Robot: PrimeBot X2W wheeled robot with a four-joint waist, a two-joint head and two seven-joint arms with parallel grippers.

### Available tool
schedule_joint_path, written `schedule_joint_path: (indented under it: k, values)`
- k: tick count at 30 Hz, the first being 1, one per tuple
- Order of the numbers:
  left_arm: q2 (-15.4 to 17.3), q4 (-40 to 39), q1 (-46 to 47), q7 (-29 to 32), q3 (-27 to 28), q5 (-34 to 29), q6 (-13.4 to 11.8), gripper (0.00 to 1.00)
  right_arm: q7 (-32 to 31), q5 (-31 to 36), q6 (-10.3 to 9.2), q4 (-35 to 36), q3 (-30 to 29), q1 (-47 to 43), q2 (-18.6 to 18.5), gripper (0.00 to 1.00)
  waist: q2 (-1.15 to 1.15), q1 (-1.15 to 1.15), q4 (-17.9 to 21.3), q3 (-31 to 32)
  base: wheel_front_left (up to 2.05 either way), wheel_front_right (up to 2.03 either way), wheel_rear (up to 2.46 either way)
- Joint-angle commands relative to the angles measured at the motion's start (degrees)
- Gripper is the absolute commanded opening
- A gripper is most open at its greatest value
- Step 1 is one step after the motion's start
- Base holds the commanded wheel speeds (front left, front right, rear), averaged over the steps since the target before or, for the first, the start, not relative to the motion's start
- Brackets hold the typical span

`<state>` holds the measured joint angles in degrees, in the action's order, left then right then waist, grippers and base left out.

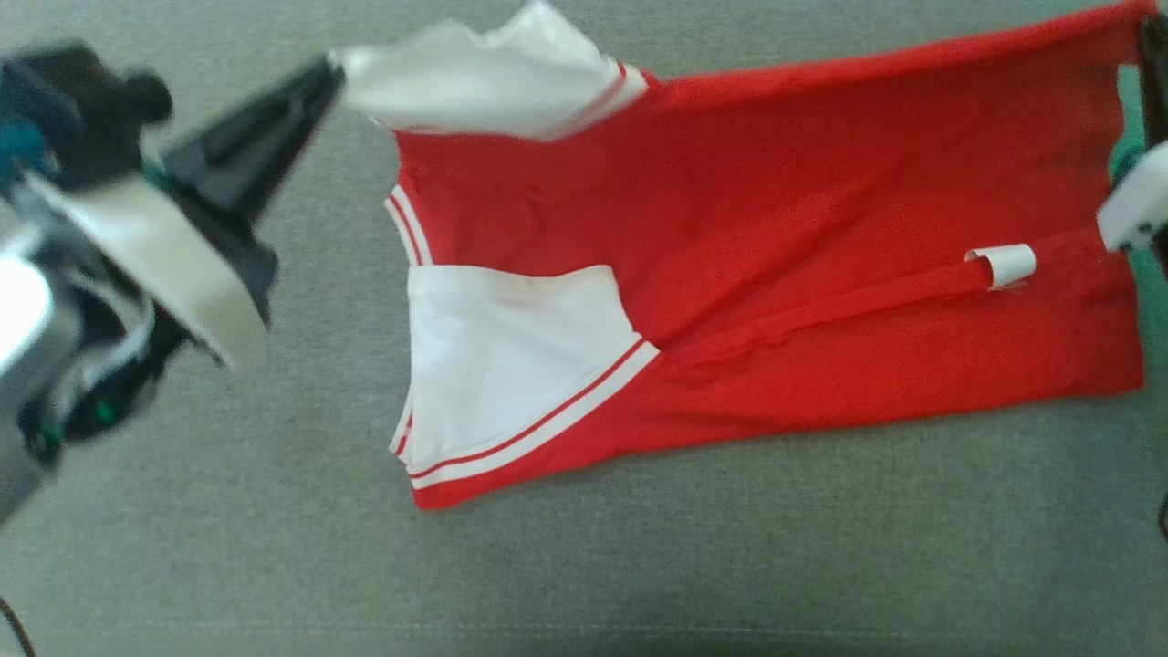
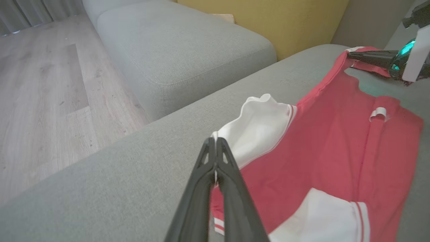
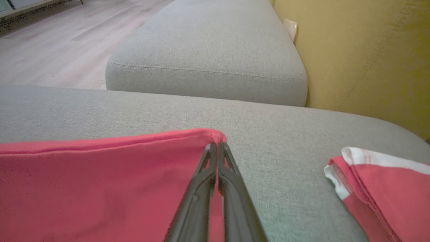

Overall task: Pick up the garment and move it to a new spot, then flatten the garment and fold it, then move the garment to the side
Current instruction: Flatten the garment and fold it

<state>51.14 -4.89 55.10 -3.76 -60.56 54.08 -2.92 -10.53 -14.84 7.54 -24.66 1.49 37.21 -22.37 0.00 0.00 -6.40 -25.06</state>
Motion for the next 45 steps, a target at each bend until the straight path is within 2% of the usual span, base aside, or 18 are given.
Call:
schedule_joint_path:
  k: [1, 8, 14, 20, 22, 23, 25, 28, 29, 30, 31, 32, 33, 36, 39, 40, 45]
  values:
    - [3.9, -3.45, -0.54, -0.94, 3.15, 0.72, -1.66, 0.0, 0.06, 0.6, -0.05, 3.54, -0.78, -2.46, -0.74, 0.0, 0.0, 0.0, -0.9, 0.79, 0.0, 0.0, 0.0]
    - [6.39, -11.94, -8.44, -3.18, 1.67, 2.56, -6.74, 0.0, -0.99, 1.57, -0.05, 10.19, -5.73, -11.02, 0.58, 0.0, 0.0, 0.0, -1.76, 2.12, 0.0, 0.0, 0.0]
    - [7.22, -15.77, -13.34, -2.81, -0.7, 3.38, -9.76, 0.0, -2.1, 2.33, -0.05, 13.86, -8.57, -16.09, 2.5, 0.0, 0.0, 0.0, -1.7, 2.52, 0.0, 0.0, 0.0]
    - [6.12, -17.25, -17.46, -2.55, -3.36, 3.97, -11.97, 0.0, -3.53, 2.78, -0.05, 16.74, -10.39, -20.35, 4.26, 0.0, 0.0, 0.0, -1.71, 2.49, 0.0, 0.0, 0.0]
    - [5.38, -17.08, -18.2, -2.5, -4.09, 3.86, -12.34, 0.0, -3.79, 2.76, -0.05, 17.39, -10.84, -21.33, 4.45, 0.11, 0.0, 0.0, -1.77, 2.33, 0.0, 0.0, 0.0]
    - [5.01, -16.9, -18.52, -2.52, -4.36, 3.93, -12.43, 0.0, -4.01, 2.73, -0.05, 17.62, -11.0, -21.78, 4.49, 0.13, 0.0, 0.0, -1.78, 2.24, 0.0, 0.0, 0.0]
    - [4.5, -16.41, -18.87, -2.66, -4.74, 3.67, -12.67, 0.0, -4.28, 2.57, -0.05, 18.07, -11.17, -22.54, 4.5, 0.09, 0.0, 0.0, -1.73, 2.13, 0.0, 0.0, 0.0]
    - [3.96, -15.7, -19.24, -2.61, -5.1, 3.62, -13.06, 0.0, -4.97, 2.08, -0.05, 18.56, -11.27, -23.6, 4.51, 0.22, 0.0, 0.0, -1.64, 2.18, 0.0, 0.0, 0.0]
    - [3.85, -15.46, -19.3, -2.49, -5.26, 3.54, -13.16, 0.0, -5.31, 1.94, -0.05, 18.79, -11.32, -24.02, 4.53, 0.44, 0.0, 0.0, -1.6, 2.32, 0.0, 0.0, 0.0]
    - [3.69, -15.24, -19.4, -2.43, -5.35, 3.61, -13.25, 0.0, -5.61, 1.76, -0.05, 19.1, -11.4, -24.47, 4.59, 0.76, 0.0, 0.0, -1.57, 2.59, 0.0, 0.0, 0.0]
    - [3.57, -15.03, -19.55, -2.36, -5.42, 3.74, -13.38, 0.24, -5.93, 1.55, -0.05, 19.49, -11.59, -24.96, 4.65, 1.0, 0.0, 0.0, -1.52, 2.85, 0.0, 0.0, 0.0]
    - [3.52, -14.81, -19.71, -2.28, -5.47, 3.86, -13.6, 0.85, -6.02, 1.46, -0.05, 19.99, -12.0, -25.4, 4.75, 1.0, 0.0, 0.0, -1.45, 3.19, 0.0, 0.0, 0.0]
    - [3.41, -14.62, -19.89, -2.47, -5.38, 3.96, -14.0, 1.0, -6.11, 1.39, -0.05, 20.49, -12.41, -25.9, 4.86, 1.0, 0.0, 0.0, -1.38, 3.62, 0.0, 0.0, 0.0]
    - [2.7, -14.43, -20.83, -3.89, -5.03, 4.26, -15.1, 1.0, -6.25, 0.84, -0.05, 22.11, -13.69, -27.58, 5.61, 1.0, 0.0, 0.0, -1.06, 5.09, 0.0, 0.0, 0.0]
    - [1.79, -13.57, -22.39, -6.61, -4.24, 4.2, -17.4, 1.0, -5.71, -0.16, -0.05, 23.49, -14.74, -28.88, 7.59, 1.0, 0.0, 0.0, -0.47, 6.87, 0.0, 0.0, 0.0]
    - [0.62, -12.45, -23.92, -8.5, -3.33, 4.29, -19.39, 1.0, -5.45, -1.0, -0.05, 23.75, -15.04, -29.74, 9.18, 1.0, 0.0, 0.0, -0.13, 8.25, 0.0, 0.0, 0.0]
    - [-4.56, -8.61, -29.83, -11.03, 1.67, 5.49, -23.03, 1.0, -4.22, -3.11, -0.05, 21.95, -15.44, -31.81, 12.63, 1.0, 0.0, 0.0, 0.18, 12.2, 0.0, 0.0, 0.0]
